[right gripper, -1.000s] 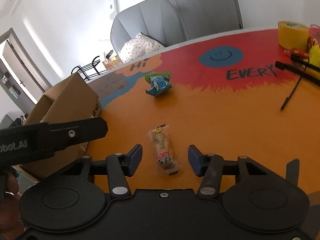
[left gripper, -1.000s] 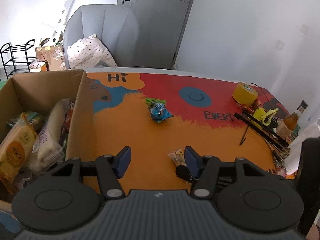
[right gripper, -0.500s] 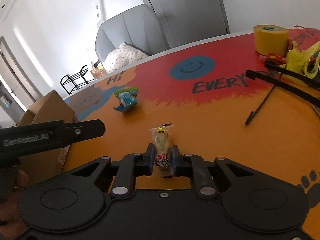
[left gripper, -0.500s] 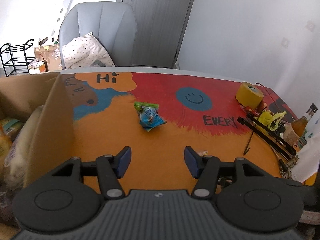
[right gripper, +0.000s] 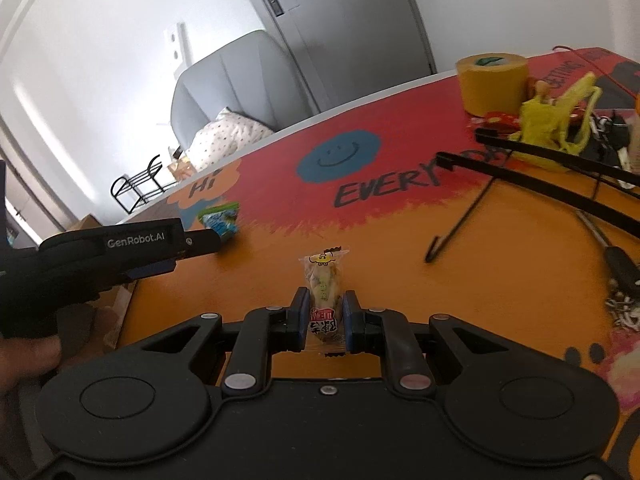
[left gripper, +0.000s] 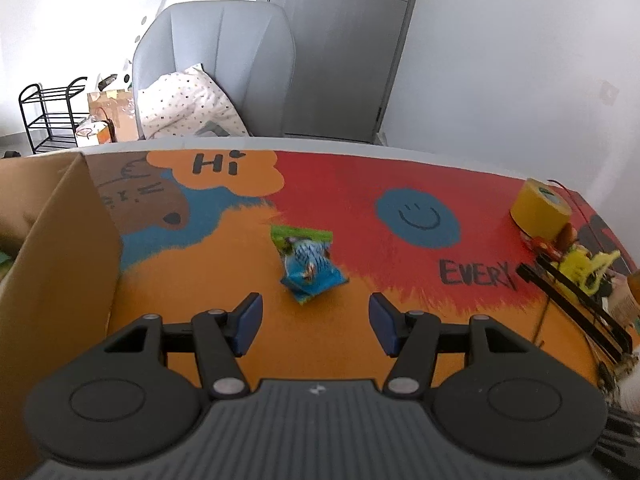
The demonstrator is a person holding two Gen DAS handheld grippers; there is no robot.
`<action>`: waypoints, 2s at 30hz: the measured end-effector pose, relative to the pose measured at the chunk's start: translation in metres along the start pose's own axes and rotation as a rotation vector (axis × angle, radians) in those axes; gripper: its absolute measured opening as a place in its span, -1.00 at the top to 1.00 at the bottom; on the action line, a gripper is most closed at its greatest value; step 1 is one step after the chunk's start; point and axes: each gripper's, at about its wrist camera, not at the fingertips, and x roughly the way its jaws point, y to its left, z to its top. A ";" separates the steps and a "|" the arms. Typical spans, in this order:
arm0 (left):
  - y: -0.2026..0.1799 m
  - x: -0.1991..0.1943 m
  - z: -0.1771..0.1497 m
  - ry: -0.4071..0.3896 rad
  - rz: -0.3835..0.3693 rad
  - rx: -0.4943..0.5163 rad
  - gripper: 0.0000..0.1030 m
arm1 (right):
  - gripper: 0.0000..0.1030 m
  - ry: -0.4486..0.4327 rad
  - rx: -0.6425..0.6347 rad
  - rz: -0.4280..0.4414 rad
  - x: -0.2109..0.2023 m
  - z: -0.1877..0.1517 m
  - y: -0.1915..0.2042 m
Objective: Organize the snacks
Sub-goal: 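Grasp the blue-green snack pack with left tool while right tool grasps wrapped candy, then carry both snacks over the cardboard box and open both tools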
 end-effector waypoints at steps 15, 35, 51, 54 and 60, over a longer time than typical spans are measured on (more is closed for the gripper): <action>-0.001 0.048 0.016 0.008 0.052 -0.010 -0.12 | 0.70 -0.054 0.078 -0.018 -0.002 0.005 -0.022; 0.006 -0.009 0.002 -0.019 0.023 0.005 0.37 | 0.70 -0.115 0.094 -0.014 -0.016 0.005 -0.005; 0.019 -0.084 0.013 -0.088 -0.036 0.026 0.37 | 0.70 -0.181 0.045 0.031 -0.045 0.017 0.045; 0.025 -0.097 0.015 -0.094 -0.053 0.024 0.37 | 0.70 -0.186 0.031 0.046 -0.049 0.019 0.057; 0.041 -0.121 0.020 -0.115 -0.068 0.013 0.37 | 0.70 -0.195 0.005 0.085 -0.057 0.023 0.081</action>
